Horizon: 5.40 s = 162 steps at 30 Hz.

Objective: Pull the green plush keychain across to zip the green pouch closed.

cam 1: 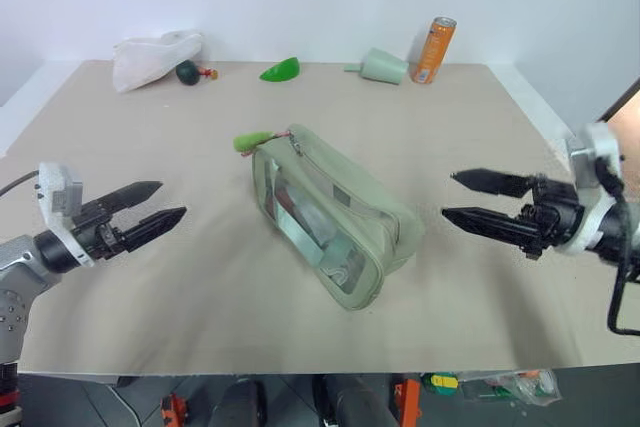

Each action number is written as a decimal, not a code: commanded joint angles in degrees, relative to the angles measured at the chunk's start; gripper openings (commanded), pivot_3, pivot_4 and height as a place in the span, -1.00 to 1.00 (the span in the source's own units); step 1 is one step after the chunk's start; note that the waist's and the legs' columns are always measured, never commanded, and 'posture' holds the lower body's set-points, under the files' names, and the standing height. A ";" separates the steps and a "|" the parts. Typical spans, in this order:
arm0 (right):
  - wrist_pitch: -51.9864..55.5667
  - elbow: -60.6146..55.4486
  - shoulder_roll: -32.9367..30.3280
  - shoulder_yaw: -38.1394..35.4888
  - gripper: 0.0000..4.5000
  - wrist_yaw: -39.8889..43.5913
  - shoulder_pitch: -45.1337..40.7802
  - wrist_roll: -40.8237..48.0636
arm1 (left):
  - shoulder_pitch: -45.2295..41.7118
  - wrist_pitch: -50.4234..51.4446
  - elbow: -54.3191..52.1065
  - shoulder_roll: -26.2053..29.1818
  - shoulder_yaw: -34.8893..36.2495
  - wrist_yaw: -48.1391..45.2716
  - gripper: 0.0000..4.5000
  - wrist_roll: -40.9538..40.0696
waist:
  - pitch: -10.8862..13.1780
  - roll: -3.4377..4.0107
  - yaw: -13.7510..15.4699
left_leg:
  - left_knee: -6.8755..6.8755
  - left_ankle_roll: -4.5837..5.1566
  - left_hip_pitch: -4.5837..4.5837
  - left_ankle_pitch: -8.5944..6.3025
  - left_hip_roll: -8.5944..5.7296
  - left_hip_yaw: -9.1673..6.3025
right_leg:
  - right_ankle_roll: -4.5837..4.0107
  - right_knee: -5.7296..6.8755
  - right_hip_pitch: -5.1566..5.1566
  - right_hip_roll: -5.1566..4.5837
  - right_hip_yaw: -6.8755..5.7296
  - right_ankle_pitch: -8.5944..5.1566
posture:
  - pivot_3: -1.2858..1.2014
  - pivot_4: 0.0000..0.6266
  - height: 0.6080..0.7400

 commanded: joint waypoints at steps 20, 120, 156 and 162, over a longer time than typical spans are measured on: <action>-7.76 2.63 3.15 17.07 0.51 -0.12 -4.67 -14.82 | 1.33 -1.33 -6.83 -2.30 -0.70 0.07 1.00 -2.62 | 0.01 -0.01 -0.01 | 0.68 0.00 -0.02 0.00 0.00 0.07 | 0.01 0.57 0.00 -0.02 0.05 0.00 | 0.03 -0.52 1.00; -50.01 44.73 19.37 38.22 -0.61 31.77 -42.06 -42.55 | 2.99 3.16 -1.51 -0.23 1.51 3.33 1.00 -3.97 | 0.25 0.02 -0.33 | 0.64 -0.48 0.78 -0.32 1.21 1.04 | -1.43 1.52 -0.36 0.31 -0.74 -0.13 | 0.03 -0.52 1.00; -14.45 18.00 0.49 21.30 0.98 27.32 -24.34 -26.41 | 0.32 -0.30 2.54 -1.39 0.75 0.84 1.00 -2.24 | 0.27 0.00 -0.25 | 0.56 -0.50 0.66 -0.34 1.19 1.05 | -1.32 1.54 -0.55 0.34 -0.63 -0.21 | 0.03 -0.52 1.00; -8.35 6.85 5.45 21.56 0.98 18.38 -19.48 -21.90 | -1.20 1.43 -0.88 0.28 0.99 -1.54 1.00 -4.62 | 0.29 -0.02 -0.33 | 0.65 -0.52 0.68 -0.31 1.28 0.96 | -1.19 1.55 -0.52 0.49 -0.70 -0.13 | 0.03 -0.52 1.00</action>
